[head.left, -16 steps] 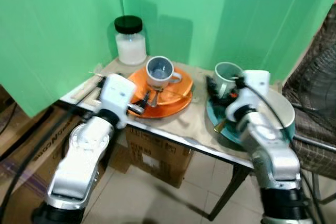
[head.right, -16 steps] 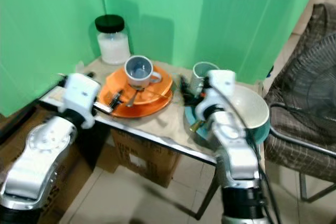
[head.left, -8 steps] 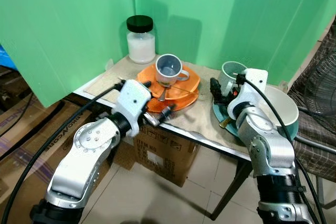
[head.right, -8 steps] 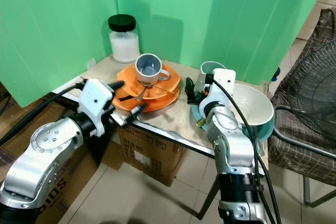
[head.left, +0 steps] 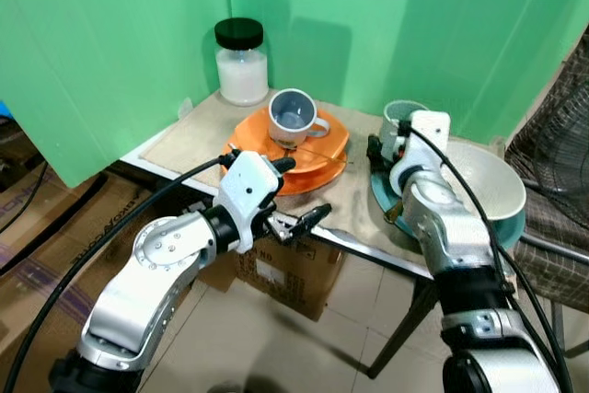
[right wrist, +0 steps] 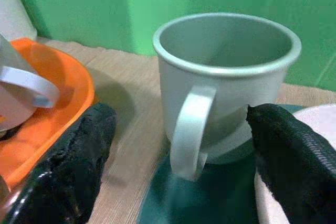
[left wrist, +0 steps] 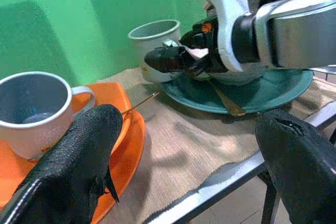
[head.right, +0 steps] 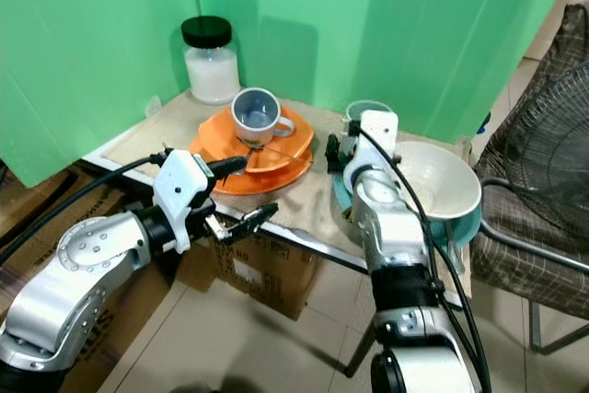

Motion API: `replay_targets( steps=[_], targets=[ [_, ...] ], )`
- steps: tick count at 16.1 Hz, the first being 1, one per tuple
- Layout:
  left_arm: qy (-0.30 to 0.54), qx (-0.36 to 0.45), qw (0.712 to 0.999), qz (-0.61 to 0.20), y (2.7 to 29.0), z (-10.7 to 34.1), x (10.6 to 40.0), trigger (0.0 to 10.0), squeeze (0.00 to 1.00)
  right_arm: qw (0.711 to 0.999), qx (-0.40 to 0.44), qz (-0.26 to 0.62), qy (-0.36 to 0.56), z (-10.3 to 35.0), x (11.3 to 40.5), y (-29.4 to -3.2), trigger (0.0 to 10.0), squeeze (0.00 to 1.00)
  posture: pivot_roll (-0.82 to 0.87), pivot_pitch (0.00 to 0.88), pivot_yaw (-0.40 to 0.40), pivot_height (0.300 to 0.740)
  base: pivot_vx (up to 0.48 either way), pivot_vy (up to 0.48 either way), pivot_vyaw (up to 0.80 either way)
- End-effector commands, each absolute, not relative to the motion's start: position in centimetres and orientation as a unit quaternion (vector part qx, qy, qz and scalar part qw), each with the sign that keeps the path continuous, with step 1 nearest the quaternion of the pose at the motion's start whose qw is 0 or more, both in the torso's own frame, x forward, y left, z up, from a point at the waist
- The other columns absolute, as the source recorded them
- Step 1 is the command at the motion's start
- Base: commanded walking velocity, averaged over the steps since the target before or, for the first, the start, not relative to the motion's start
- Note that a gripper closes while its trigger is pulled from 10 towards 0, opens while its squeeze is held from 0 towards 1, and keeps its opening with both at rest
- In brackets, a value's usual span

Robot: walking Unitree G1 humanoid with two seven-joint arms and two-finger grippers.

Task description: Setting the table

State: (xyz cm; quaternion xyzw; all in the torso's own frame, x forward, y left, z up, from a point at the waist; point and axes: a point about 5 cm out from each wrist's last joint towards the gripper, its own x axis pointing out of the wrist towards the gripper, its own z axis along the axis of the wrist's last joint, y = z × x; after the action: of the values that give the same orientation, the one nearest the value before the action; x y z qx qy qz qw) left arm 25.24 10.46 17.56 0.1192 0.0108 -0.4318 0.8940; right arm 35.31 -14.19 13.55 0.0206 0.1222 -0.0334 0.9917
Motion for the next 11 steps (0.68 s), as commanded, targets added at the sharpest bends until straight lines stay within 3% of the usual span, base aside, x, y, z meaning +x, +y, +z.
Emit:
replay_targets(
  steps=[1, 3, 11],
  targets=[
    [0.010, 0.120, 0.891, -0.437, 10.37, 17.76, 25.20, 10.0, 0.14, 0.991, 0.022, -0.046, 0.121, 13.74, 35.63, -14.40, 1.4, 0.00, 0.12, 0.000, -0.030, 0.740, 0.000, 0.000, 0.00],
    [0.010, 0.122, 0.891, -0.438, 10.35, 17.76, 25.16, 10.0, 0.14, 0.990, 0.017, -0.059, 0.128, 13.46, 35.74, -14.49, 0.0, 0.00, 0.12, 0.000, -0.031, 0.740, 0.000, 0.000, 0.00],
    [0.011, 0.127, 0.888, -0.441, 10.52, 17.80, 25.00, 10.0, 0.15, 0.991, 0.043, -0.059, 0.116, 13.32, 36.38, -13.86, 0.0, 0.00, 0.13, 0.000, -0.029, 0.740, 0.000, 0.000, 0.00]
  ],
)
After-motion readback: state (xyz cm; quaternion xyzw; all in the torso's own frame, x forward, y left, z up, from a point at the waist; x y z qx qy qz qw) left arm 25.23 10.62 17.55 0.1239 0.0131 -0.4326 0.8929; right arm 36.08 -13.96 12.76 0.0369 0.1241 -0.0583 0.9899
